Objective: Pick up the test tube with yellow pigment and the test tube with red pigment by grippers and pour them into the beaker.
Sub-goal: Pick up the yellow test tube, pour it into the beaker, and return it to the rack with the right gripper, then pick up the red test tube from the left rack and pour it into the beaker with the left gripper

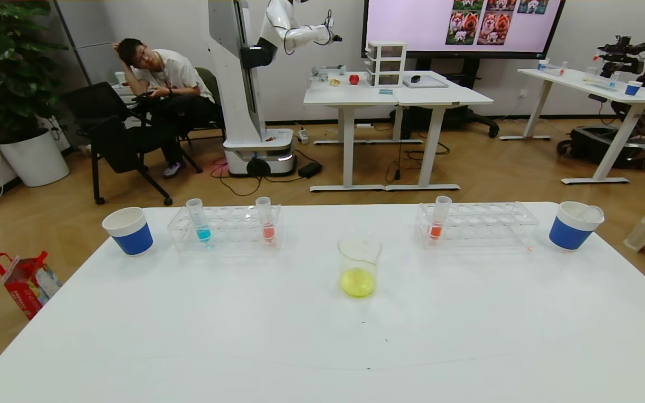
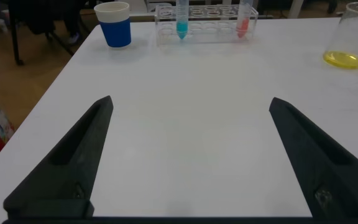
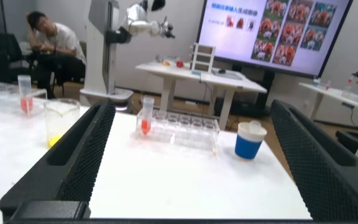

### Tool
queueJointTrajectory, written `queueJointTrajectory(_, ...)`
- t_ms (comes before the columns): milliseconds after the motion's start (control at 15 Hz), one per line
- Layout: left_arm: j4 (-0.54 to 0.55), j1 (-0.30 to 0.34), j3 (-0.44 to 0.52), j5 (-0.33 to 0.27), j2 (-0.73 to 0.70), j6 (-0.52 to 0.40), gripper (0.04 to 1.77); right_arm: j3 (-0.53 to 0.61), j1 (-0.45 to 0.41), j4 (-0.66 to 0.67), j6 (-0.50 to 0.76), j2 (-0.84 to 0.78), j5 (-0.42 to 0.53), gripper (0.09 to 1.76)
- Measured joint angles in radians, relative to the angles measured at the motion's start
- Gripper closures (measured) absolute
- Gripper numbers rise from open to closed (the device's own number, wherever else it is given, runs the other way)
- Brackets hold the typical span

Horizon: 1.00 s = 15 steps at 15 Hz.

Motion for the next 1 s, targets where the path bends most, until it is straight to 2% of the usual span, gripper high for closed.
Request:
queueJointTrajectory(133,0.000,0.000,0.000,0.000,0.000,0.000,0.06,0.044,0.000,0.109,-0.003,-0.006,-0.010,0.11)
queueJointTrajectory(333,0.000,0.000,0.000,0.000,0.000,0.005,0.06,0.054,0.000,0.330,-0.001,-0.008,-0.087,0.11)
queueJointTrajectory(867,0.002,0.000,-0.005,-0.006,0.000,0.003,0.06,0.058,0.001,0.340,0.078,-0.008,-0.109,0.11)
queueJointTrajectory(1000,0.006,-0.001,-0.058,-0.013,0.013,0.006,0.06,0.058,0.001,0.340,0.082,-0.008,-0.110,0.11)
